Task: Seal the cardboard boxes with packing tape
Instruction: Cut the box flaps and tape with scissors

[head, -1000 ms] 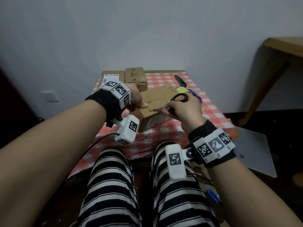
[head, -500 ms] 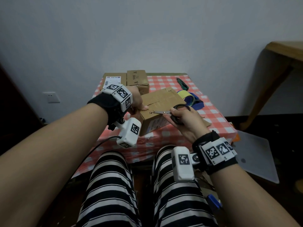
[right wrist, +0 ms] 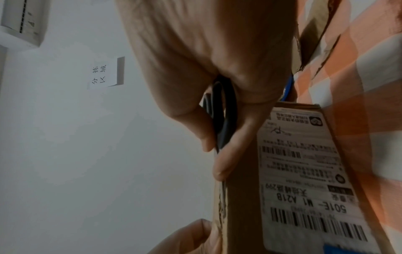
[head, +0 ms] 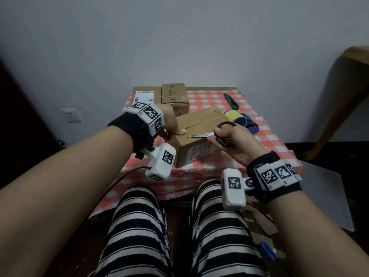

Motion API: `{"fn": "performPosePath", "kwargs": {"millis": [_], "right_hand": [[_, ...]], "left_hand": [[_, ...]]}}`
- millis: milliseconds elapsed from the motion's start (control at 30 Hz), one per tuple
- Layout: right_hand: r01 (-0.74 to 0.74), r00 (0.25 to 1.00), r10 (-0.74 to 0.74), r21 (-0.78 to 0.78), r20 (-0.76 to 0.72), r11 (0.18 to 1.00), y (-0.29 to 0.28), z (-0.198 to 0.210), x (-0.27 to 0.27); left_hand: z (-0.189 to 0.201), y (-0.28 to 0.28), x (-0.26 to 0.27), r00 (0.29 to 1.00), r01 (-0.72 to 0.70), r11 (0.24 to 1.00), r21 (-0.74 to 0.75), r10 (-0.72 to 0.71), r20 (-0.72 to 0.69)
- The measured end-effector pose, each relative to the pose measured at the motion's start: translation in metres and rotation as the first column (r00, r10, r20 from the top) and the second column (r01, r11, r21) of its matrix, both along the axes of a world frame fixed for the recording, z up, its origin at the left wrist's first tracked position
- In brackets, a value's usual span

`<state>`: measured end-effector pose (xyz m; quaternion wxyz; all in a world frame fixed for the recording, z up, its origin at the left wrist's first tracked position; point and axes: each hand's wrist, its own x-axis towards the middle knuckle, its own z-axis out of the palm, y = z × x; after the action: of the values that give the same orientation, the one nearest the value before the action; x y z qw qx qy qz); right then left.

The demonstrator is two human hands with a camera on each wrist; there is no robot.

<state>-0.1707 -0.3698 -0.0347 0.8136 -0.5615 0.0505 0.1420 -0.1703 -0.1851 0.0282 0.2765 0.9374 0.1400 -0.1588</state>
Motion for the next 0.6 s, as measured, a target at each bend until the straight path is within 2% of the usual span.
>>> {"fn": "performPosePath", "kwargs": {"millis": [133, 333, 500, 600], "right_hand": [[0.028, 1.0, -0.028, 0.035, 0.012, 0.999, 0.003, -0.003, -0.001], [0.075, 0.992, -0.063, 0.11, -0.109, 0.991, 0.006, -0.006, 0.0], [0.084, 0.99, -0.071, 0.105, -0.123, 0.991, 0.008, -0.007, 0.0], [0.086, 0.988, -0.071, 0.107, -0.134, 0.99, 0.009, -0.006, 0.0]], "left_hand": [[-0.002, 0.004, 0.006, 0.999, 0.007, 1.0, -0.015, -0.007, -0.033], [-0.002, 0.008, 0.009, 0.998, -0.008, 0.999, -0.046, 0.005, -0.061], [-0.007, 0.013, 0.015, 1.0, -0.002, 1.0, -0.028, 0.001, -0.022], [-0.005, 0.013, 0.013, 0.998, -0.026, 0.999, -0.047, 0.024, -0.051]]}}
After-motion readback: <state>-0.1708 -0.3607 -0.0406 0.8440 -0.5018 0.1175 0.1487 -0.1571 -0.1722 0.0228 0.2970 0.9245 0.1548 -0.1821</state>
